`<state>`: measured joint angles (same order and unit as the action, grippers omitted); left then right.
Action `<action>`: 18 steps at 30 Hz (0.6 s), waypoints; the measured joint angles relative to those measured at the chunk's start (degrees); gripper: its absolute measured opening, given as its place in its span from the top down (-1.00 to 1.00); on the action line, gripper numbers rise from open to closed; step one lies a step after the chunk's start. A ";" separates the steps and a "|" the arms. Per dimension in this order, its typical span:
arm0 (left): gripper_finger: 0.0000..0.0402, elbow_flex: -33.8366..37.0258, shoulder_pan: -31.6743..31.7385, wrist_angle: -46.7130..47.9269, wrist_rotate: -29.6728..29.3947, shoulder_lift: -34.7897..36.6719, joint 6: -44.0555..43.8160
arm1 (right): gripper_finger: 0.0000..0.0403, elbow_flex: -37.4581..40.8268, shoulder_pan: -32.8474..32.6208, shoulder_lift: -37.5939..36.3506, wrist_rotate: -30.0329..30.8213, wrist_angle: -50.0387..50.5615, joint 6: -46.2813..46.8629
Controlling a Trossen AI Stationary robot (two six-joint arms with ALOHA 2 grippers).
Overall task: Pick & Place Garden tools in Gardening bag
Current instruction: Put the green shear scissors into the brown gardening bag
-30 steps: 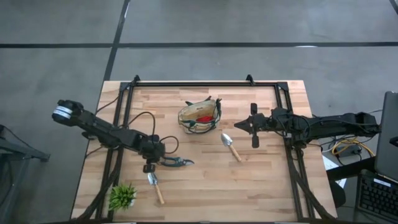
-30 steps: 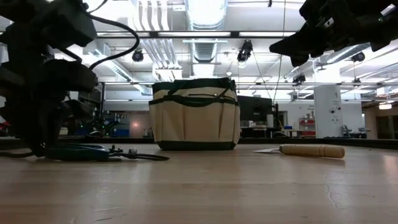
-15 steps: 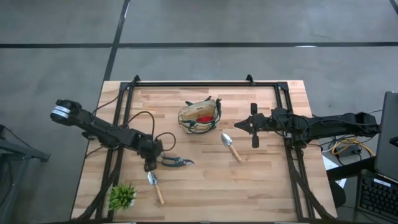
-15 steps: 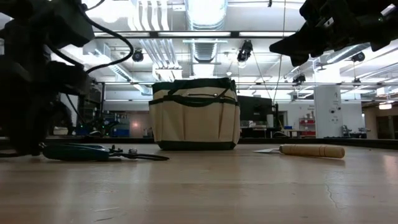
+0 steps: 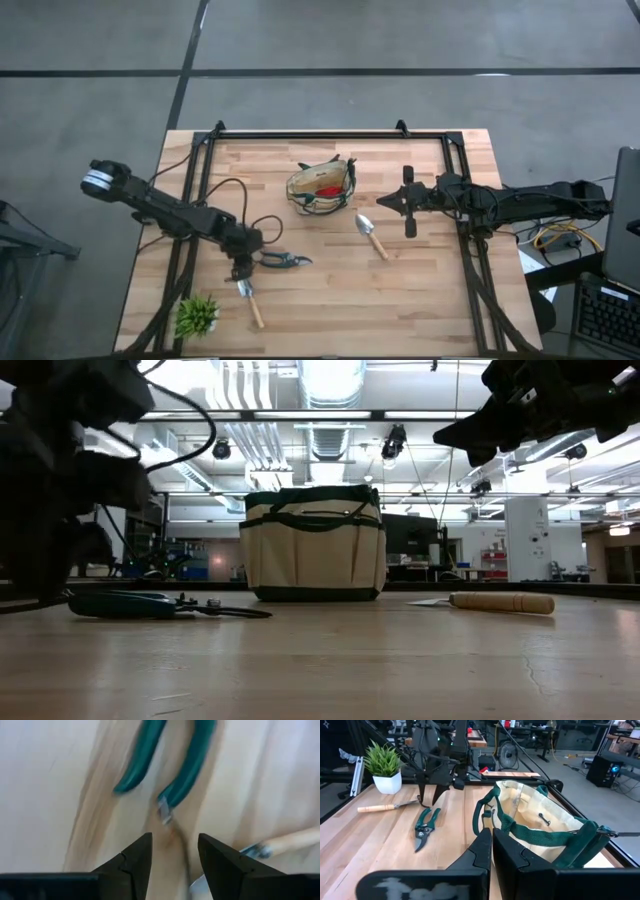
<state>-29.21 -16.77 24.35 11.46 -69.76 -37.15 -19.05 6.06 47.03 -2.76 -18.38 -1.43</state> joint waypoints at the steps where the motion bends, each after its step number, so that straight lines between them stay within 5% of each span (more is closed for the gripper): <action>1: 0.19 0.04 -0.12 -1.55 -0.06 0.00 -0.09 | 0.96 0.00 0.00 -0.01 0.02 0.01 0.00; 18: 0.19 0.30 -0.23 -3.43 -2.58 -3.58 -4.76 | 0.96 0.00 0.01 -0.01 0.41 0.04 -0.02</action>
<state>-28.91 -16.99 20.92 8.88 -73.33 -41.90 -19.05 6.07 47.03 -2.36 -18.35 -1.45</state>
